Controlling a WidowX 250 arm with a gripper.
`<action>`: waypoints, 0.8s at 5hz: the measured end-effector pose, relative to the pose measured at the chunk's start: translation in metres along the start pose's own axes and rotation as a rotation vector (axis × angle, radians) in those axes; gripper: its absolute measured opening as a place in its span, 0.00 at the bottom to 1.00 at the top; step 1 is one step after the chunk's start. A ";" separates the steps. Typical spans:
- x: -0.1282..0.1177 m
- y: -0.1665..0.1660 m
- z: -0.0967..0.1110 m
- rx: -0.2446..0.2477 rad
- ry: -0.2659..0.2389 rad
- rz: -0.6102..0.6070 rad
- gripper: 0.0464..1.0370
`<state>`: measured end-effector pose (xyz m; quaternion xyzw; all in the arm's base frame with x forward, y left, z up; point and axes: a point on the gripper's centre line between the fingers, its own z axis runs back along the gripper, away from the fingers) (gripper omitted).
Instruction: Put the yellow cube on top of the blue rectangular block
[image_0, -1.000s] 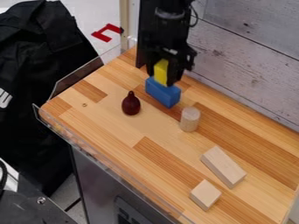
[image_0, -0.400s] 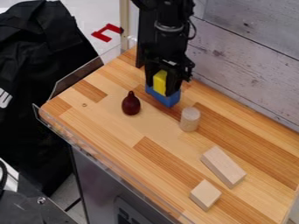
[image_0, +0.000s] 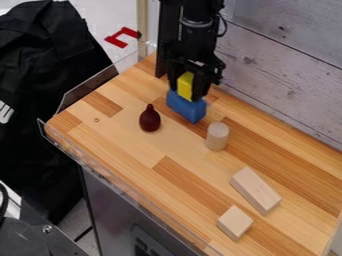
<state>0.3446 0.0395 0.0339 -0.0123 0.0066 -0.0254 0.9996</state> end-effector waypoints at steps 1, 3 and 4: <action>0.000 0.001 0.001 0.003 0.004 -0.001 0.54; -0.003 0.007 -0.010 -0.009 0.029 0.014 0.54; -0.004 0.011 -0.014 -0.014 0.042 0.022 0.62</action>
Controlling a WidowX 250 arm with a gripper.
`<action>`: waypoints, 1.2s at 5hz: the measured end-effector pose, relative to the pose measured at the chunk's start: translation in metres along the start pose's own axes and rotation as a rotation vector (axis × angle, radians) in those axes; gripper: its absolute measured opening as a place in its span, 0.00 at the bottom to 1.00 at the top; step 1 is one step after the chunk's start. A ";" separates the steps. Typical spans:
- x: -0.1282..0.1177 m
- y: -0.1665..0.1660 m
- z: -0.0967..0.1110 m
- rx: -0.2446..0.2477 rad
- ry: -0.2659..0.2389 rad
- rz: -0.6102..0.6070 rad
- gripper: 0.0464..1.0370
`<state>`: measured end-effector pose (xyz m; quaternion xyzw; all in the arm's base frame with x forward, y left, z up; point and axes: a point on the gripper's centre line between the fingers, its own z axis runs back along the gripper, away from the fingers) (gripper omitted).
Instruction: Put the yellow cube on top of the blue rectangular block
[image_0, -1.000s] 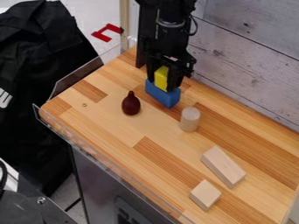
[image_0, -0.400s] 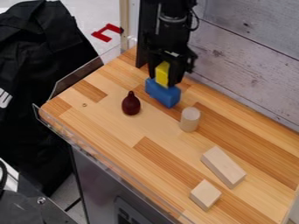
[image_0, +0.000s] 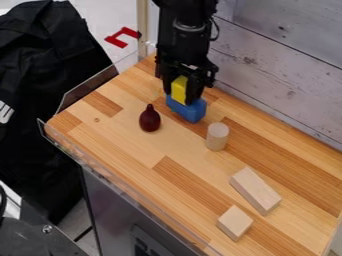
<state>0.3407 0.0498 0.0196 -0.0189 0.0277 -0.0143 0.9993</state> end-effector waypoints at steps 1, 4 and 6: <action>0.000 -0.001 -0.001 -0.003 0.004 0.020 0.88; -0.006 -0.013 0.052 0.041 -0.119 0.044 0.96; -0.048 -0.046 0.099 0.083 -0.098 -0.027 0.96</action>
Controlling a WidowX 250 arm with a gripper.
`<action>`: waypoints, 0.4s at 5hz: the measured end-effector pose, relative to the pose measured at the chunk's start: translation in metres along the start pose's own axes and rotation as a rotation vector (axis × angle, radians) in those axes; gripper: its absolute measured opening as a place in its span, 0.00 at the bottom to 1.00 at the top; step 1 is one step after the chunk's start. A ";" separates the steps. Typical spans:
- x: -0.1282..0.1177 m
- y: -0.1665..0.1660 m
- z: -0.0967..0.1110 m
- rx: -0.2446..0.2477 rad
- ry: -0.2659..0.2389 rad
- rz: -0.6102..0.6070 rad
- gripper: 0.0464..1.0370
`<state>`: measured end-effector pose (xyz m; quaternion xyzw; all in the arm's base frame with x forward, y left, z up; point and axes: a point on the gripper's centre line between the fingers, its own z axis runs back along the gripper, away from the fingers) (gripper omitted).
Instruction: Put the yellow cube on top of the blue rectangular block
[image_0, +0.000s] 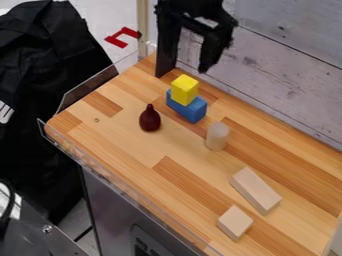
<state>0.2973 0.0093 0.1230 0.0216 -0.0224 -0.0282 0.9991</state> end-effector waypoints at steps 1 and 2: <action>-0.027 -0.013 0.002 -0.004 0.026 0.003 0.96; -0.045 -0.020 -0.015 -0.046 0.070 0.012 0.96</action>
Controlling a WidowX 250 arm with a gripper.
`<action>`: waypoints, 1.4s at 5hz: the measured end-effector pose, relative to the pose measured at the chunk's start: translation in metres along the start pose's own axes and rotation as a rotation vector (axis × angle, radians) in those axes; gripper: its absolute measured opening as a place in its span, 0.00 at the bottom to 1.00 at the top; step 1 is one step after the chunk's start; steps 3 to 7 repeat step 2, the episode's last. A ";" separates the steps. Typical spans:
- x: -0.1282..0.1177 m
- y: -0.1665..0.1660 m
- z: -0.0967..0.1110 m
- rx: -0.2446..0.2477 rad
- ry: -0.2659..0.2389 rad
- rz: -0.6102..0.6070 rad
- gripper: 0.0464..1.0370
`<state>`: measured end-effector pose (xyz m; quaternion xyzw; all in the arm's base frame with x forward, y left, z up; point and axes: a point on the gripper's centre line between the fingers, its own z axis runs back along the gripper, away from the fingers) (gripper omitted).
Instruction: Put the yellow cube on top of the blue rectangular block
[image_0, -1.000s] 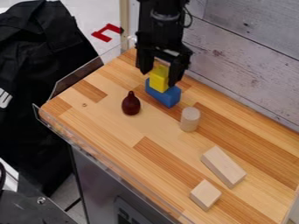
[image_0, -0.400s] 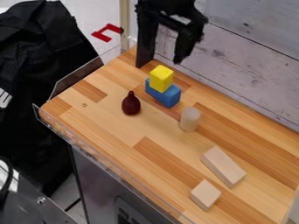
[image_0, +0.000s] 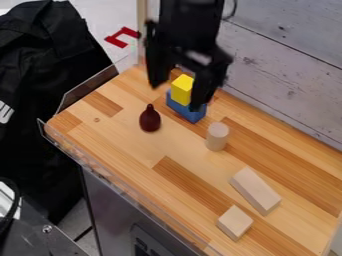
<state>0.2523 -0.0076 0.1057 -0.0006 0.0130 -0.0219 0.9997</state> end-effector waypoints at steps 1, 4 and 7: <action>0.000 0.001 -0.030 -0.035 0.063 -0.002 0.96; 0.007 0.005 -0.046 -0.055 0.064 0.008 0.96; 0.007 0.005 -0.046 -0.055 0.064 0.008 0.96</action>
